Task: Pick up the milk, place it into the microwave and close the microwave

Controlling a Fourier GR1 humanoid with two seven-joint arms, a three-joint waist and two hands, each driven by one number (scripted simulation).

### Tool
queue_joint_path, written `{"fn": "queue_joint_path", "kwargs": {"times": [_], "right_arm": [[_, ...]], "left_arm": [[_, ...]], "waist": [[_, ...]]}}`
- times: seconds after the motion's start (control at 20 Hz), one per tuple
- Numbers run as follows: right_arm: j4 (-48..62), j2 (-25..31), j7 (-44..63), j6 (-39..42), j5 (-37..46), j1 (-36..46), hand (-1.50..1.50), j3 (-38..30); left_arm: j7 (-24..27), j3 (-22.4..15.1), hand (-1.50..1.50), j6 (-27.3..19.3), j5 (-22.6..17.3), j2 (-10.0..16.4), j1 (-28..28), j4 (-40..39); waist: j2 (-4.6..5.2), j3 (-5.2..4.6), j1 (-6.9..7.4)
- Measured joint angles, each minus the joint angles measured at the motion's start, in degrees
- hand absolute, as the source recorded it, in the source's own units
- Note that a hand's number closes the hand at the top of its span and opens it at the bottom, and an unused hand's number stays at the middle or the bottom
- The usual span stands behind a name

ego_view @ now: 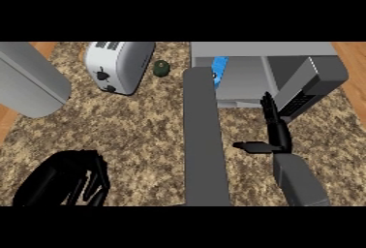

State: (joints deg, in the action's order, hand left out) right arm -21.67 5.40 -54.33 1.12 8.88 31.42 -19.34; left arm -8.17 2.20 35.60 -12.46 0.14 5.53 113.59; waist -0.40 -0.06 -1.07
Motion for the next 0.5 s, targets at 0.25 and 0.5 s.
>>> {"fn": "queue_joint_path", "kwargs": {"times": [0.25,0.5], "right_arm": [[-10.2,-1.0,1.4,1.5,-1.2,-9.8,-1.5,2.1],[-21.0,-0.5,3.0,4.6,-2.5,-19.8,-1.5,3.9]], "left_arm": [[2.0,-6.2,1.5,-4.4,5.3,-0.1,-3.3,-3.0],[6.1,-12.6,1.5,-8.0,11.4,-0.1,-8.8,-9.6]], "waist": [[-0.1,-0.04,-0.54],[-0.01,-0.06,-0.96]]}}
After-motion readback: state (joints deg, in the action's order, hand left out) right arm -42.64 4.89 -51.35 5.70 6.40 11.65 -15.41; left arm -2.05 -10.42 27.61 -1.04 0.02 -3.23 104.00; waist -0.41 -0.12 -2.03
